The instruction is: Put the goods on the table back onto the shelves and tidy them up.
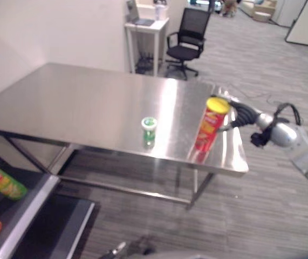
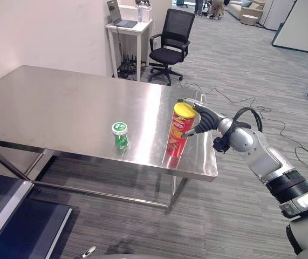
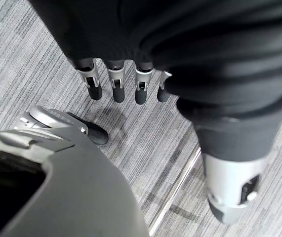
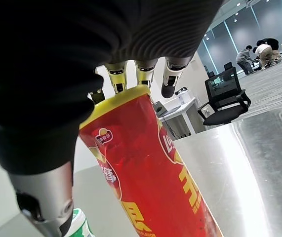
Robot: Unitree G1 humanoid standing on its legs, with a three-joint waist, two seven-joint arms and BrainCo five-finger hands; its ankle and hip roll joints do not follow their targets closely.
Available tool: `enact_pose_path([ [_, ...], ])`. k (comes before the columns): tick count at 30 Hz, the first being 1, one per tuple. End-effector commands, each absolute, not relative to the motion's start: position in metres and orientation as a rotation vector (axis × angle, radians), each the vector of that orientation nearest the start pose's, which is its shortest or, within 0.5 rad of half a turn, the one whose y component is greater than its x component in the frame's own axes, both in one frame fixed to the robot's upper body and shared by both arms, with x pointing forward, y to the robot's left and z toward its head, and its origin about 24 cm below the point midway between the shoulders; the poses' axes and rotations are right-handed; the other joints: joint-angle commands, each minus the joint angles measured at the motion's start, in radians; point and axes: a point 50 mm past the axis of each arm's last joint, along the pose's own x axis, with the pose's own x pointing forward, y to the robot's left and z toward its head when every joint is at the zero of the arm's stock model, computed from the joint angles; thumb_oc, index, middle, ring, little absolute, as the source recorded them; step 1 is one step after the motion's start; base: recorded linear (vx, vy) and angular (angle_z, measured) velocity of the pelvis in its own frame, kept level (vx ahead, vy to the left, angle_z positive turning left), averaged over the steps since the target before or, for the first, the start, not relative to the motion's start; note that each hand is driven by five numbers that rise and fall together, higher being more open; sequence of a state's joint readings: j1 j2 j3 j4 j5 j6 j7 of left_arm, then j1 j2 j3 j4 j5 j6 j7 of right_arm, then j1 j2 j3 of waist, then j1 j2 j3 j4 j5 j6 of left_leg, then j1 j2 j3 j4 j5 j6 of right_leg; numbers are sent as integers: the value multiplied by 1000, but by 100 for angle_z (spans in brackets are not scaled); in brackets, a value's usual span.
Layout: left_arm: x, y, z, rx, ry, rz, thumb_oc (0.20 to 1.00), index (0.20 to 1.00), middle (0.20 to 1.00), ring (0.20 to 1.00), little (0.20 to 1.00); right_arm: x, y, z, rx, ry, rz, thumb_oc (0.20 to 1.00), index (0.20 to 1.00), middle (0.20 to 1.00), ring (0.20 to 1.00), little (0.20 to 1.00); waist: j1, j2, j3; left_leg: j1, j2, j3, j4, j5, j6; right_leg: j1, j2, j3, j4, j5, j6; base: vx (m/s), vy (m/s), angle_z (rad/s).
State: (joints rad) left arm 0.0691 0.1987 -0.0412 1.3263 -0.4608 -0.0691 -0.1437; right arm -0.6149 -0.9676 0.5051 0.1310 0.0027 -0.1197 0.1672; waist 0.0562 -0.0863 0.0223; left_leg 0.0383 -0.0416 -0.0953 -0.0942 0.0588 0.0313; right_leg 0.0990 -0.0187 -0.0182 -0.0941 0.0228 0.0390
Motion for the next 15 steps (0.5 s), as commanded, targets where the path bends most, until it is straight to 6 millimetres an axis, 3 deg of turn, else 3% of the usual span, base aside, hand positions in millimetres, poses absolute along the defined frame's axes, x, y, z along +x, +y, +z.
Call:
enact_pose_path([
  [1,59,198,-174,-328,1232,227,1000,1000,1000,1000,1000,335,-192,204,-1098,-356,453,1000,1000,1000,1000,1000,39,-14,-40,-2,39,-38,7,-56,-28,28,-52,30,7,-34,48,0,0,0],
  [15,58,198,-174,-362,1222,238,1000,1000,1000,1000,1000,337,-198,193,-1208,-274,484,1000,1000,1000,1000,1000,38,-17,-38,3,39,-38,7,-60,-29,29,-52,29,7,-33,48,0,0,0],
])
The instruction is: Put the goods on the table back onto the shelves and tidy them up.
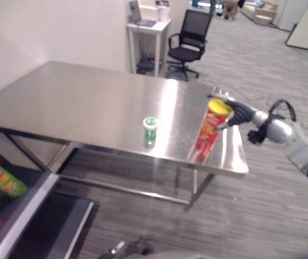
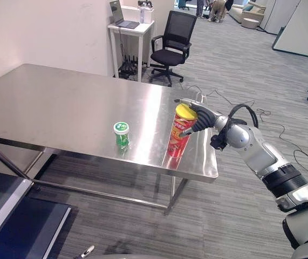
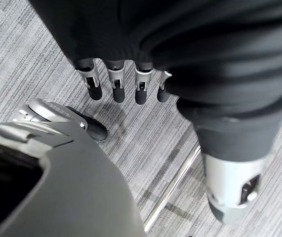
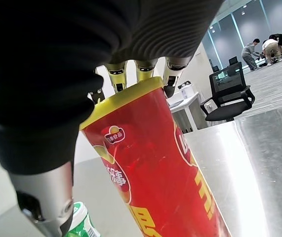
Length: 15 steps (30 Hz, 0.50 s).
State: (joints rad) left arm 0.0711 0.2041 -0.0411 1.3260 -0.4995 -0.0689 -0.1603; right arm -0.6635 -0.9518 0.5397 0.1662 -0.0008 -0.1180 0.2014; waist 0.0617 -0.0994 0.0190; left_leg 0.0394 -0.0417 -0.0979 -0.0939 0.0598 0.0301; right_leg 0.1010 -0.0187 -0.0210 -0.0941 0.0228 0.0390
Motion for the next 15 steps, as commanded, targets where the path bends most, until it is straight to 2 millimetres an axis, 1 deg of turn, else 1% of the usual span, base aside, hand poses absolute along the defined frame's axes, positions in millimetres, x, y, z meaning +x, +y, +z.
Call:
enact_pose_path([
  [1,58,198,-174,-362,1222,238,1000,1000,1000,1000,1000,337,-198,193,-1208,-274,484,1000,1000,1000,1000,1000,33,-4,-35,2,39,-36,7,-61,-28,27,-52,32,7,-33,48,0,0,0],
  [8,61,197,-173,-347,1219,231,1000,1000,1000,1000,1000,342,-206,185,-1187,-237,425,1000,1000,1000,1000,1000,31,1,-30,2,39,-35,7,-64,-26,28,-52,33,7,-34,46,0,0,0],
  [11,61,197,-173,-345,1218,231,1000,1000,1000,1000,1000,341,-207,184,-1176,-237,422,1000,1000,1000,1000,1000,30,1,-30,2,39,-36,7,-64,-26,28,-53,33,7,-33,46,0,0,0],
  [15,63,197,-173,-337,1215,231,1000,1000,1000,1000,1000,341,-206,176,-1135,-224,413,1000,1000,1000,1000,1000,31,3,-27,3,40,-37,7,-64,-25,29,-53,32,7,-34,44,0,0,0],
])
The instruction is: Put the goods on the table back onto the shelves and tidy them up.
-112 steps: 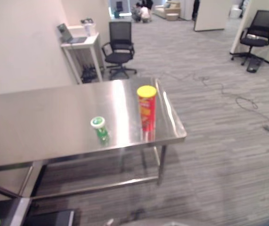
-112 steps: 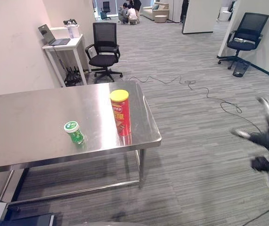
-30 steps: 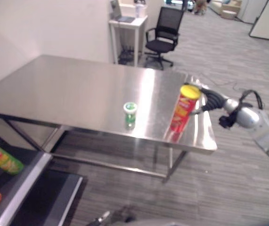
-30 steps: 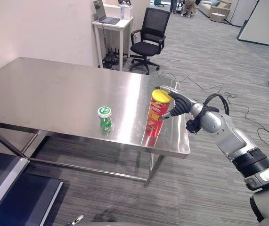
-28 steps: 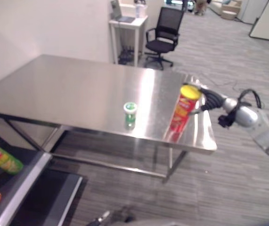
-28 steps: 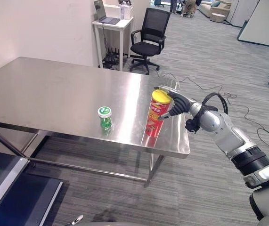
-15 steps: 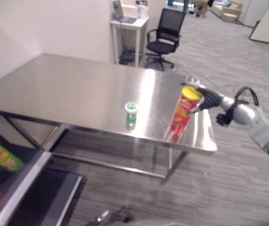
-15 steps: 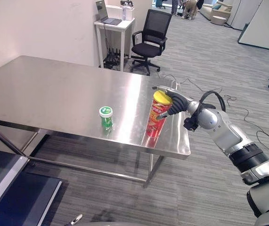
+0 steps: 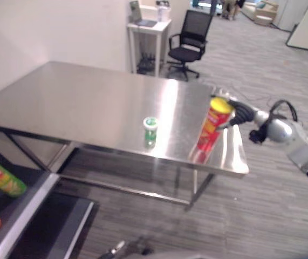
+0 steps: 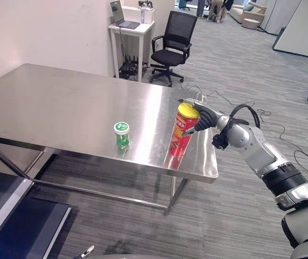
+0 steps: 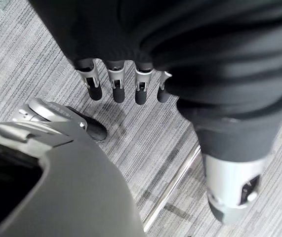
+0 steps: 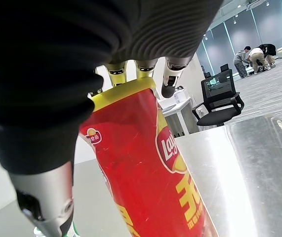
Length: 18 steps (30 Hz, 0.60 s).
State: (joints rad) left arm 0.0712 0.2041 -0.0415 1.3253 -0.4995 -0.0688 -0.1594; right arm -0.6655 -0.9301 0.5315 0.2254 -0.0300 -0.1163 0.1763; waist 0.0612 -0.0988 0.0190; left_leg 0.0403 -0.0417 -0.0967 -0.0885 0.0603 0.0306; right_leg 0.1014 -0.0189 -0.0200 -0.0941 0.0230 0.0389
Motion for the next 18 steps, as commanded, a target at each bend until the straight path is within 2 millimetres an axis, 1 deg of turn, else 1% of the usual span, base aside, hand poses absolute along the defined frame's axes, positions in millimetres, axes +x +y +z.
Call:
enact_pose_path([
  [1,62,197,-173,-337,1215,231,1000,1000,1000,1000,1000,341,-206,176,-1135,-224,413,1000,1000,1000,1000,1000,32,3,-27,2,40,-38,1,-65,-25,28,-53,31,7,-34,44,0,0,0],
  [3,63,197,-173,-334,1213,229,1000,1000,1000,1000,1000,340,-206,174,-1129,-222,422,1000,1000,1000,1000,1000,32,3,-27,2,39,-38,1,-64,-25,28,-52,31,7,-34,44,0,0,0],
  [4,63,198,-173,-333,1212,229,1000,1000,1000,1000,1000,338,-205,172,-1123,-220,433,627,627,627,627,627,33,4,-28,3,39,-39,1,-65,-25,29,-52,30,7,-35,44,0,0,0],
  [5,63,198,-173,-333,1212,228,1000,1000,1000,1000,1000,337,-205,171,-1122,-215,441,583,583,583,583,583,33,4,-27,3,39,-39,1,-65,-26,29,-52,28,7,-36,44,0,0,0],
  [6,62,197,-173,-334,1211,227,1000,1000,1000,1000,1000,337,-205,169,-1123,-209,451,448,448,448,448,448,34,4,-27,3,39,-39,1,-65,-26,30,-52,28,7,-36,44,0,0,0],
  [7,62,198,-173,-335,1209,228,1000,1000,1000,1000,1000,336,-204,168,-1118,-206,460,200,200,200,200,200,34,4,-27,3,39,-39,1,-64,-27,30,-51,27,7,-37,44,0,0,0],
  [10,63,198,-173,-338,1204,225,1000,1000,1000,1000,1000,335,-204,165,-1117,-193,476,200,200,200,200,200,35,4,-27,3,40,-40,1,-64,-27,30,-51,27,7,-37,44,0,0,0],
  [13,64,199,-172,-338,1196,227,1000,1000,1000,1000,1000,330,-202,163,-1161,-194,521,200,200,200,200,200,36,4,-25,2,41,-40,1,-63,-29,29,-51,26,7,-37,43,0,0,0],
  [18,64,201,-172,-332,1190,228,1000,1000,1000,1000,1000,327,-202,161,-1198,-200,537,200,200,200,200,200,37,5,-23,2,41,-39,1,-63,-30,29,-51,25,7,-37,43,0,0,0],
])
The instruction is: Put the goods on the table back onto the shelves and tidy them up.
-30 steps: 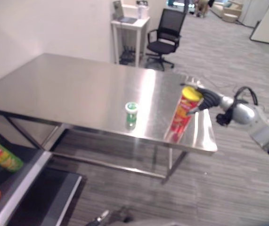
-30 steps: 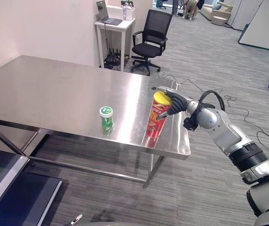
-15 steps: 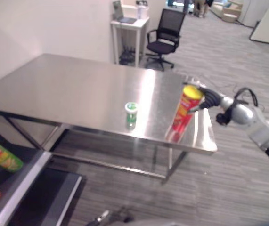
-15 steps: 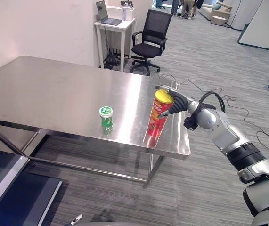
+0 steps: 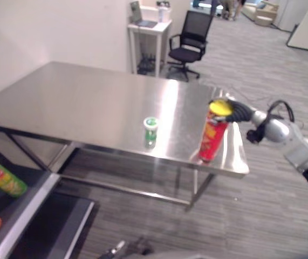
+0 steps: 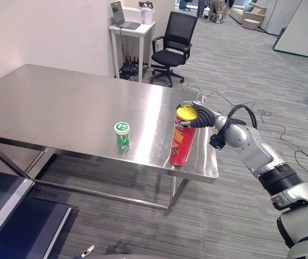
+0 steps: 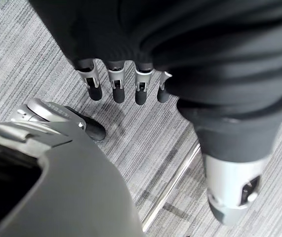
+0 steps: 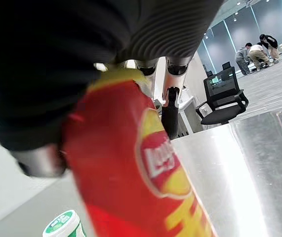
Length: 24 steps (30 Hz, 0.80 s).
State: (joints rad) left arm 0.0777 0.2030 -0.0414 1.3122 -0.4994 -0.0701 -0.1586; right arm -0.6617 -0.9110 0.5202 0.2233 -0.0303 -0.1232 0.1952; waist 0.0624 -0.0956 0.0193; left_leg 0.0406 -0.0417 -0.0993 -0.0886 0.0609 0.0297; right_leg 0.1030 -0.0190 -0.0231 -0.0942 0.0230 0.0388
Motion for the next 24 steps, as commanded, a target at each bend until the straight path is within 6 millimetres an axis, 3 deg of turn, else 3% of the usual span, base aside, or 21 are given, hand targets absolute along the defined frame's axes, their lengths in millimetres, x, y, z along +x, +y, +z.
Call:
enact_pose_path([
  [1,64,202,-172,-324,1188,227,1000,1000,1000,1000,1000,326,-202,160,-1211,-203,541,200,200,200,200,200,37,3,-23,2,42,-37,1,-64,-28,27,-51,28,7,-37,44,0,0,0],
  [12,67,205,-171,-274,1178,222,1000,1000,1000,1000,1000,326,-212,163,-1252,-247,433,200,200,200,200,200,38,8,-20,1,41,-39,1,-68,-26,26,-51,27,7,-39,44,0,0,0],
  [19,72,207,-170,-230,1172,229,1000,1000,1000,1000,1000,323,-221,189,-1292,-412,185,200,200,200,200,200,39,14,-22,1,39,-46,1,-73,-20,30,-52,26,7,-45,43,0,0,0],
  [22,75,209,-169,-202,1168,235,1000,1000,1000,1000,1000,313,-226,210,-1376,-549,2,200,200,200,200,200,40,18,-24,-5,36,-52,1,-67,-16,24,-52,25,7,-38,41,9,-2,3],
  [24,75,209,-169,-200,1168,234,1000,1000,1000,1000,1000,312,-226,209,-1376,-548,0,200,200,200,200,200,42,17,-24,-5,35,-52,1,-67,-16,24,-53,25,7,-38,41,0,0,0],
])
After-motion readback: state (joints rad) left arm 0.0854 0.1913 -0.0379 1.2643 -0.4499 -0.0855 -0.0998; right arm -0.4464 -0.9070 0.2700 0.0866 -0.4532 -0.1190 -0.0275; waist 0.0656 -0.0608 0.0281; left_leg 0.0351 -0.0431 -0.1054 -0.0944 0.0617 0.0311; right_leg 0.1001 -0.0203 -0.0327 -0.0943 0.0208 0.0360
